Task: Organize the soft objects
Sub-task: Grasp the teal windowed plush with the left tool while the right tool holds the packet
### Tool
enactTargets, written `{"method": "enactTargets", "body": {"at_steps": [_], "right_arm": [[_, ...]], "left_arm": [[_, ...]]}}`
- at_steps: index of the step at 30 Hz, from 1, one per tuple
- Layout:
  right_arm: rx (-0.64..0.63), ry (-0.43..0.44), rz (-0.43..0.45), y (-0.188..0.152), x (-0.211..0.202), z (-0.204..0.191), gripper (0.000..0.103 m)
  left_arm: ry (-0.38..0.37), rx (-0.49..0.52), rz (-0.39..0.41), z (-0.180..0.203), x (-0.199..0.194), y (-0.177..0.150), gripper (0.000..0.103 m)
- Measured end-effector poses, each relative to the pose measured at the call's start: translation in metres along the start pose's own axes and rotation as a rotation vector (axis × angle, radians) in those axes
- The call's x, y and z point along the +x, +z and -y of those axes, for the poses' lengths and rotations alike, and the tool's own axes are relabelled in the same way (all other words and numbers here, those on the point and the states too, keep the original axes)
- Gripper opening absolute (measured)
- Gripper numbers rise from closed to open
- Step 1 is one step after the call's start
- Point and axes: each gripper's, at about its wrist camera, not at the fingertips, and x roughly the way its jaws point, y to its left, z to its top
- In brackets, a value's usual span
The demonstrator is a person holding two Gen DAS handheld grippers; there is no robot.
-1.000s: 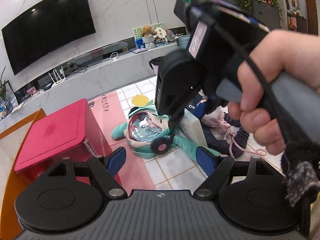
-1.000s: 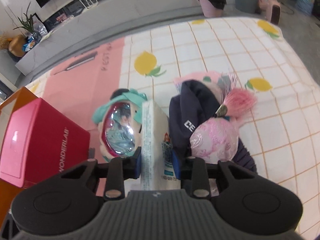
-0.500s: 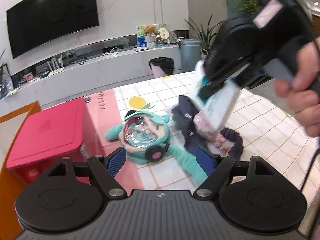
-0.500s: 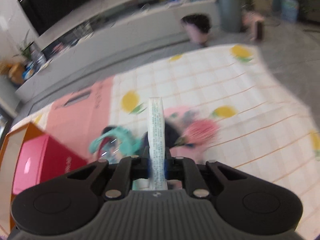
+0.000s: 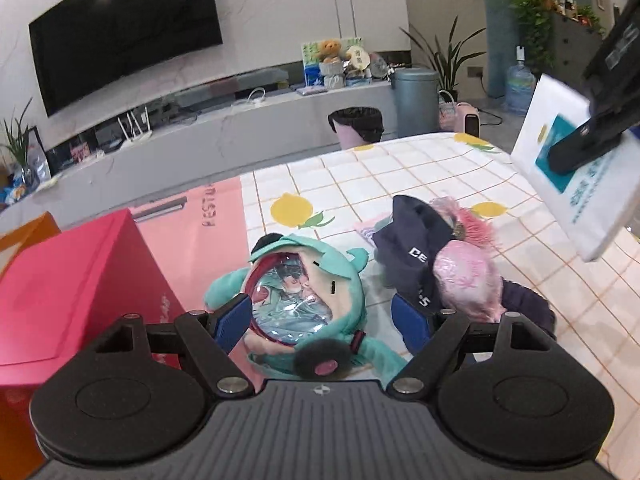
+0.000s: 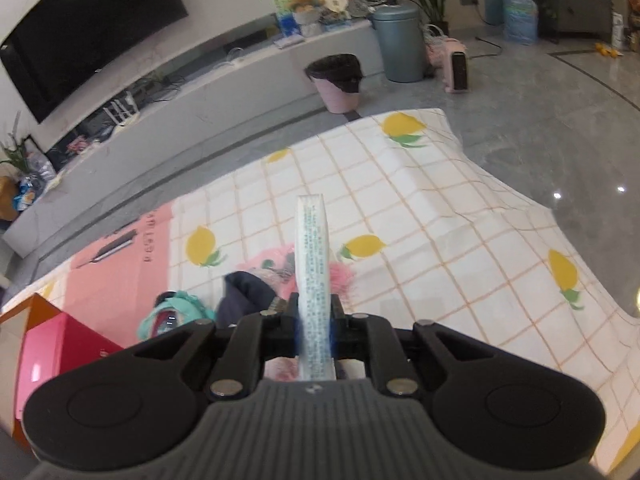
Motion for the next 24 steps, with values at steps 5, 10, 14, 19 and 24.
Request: {"method": "enactTargets", "body": {"at_steps": [5, 10, 14, 19, 24], "right_arm": [[-0.010, -0.002, -0.019, -0.001, 0.011, -0.004, 0.011], [-0.030, -0.009, -0.038, -0.003, 0.018, -0.006, 0.011], [-0.041, -0.003, -0.042, -0.004, 0.019, -0.007, 0.011], [-0.089, -0.038, -0.070, -0.008, 0.026, -0.013, 0.011], [-0.146, -0.046, -0.092, -0.014, 0.032, -0.028, 0.011]], "left_arm": [[-0.012, -0.024, -0.059, -0.005, 0.023, 0.005, 0.093], [0.053, -0.111, -0.091, -0.010, 0.046, 0.011, 0.098], [0.108, -0.130, -0.083, -0.010, 0.055, 0.014, 0.102], [0.136, -0.186, -0.115, -0.012, 0.062, 0.015, 0.103], [0.119, -0.189, -0.114, -0.011, 0.069, 0.012, 0.103]]}}
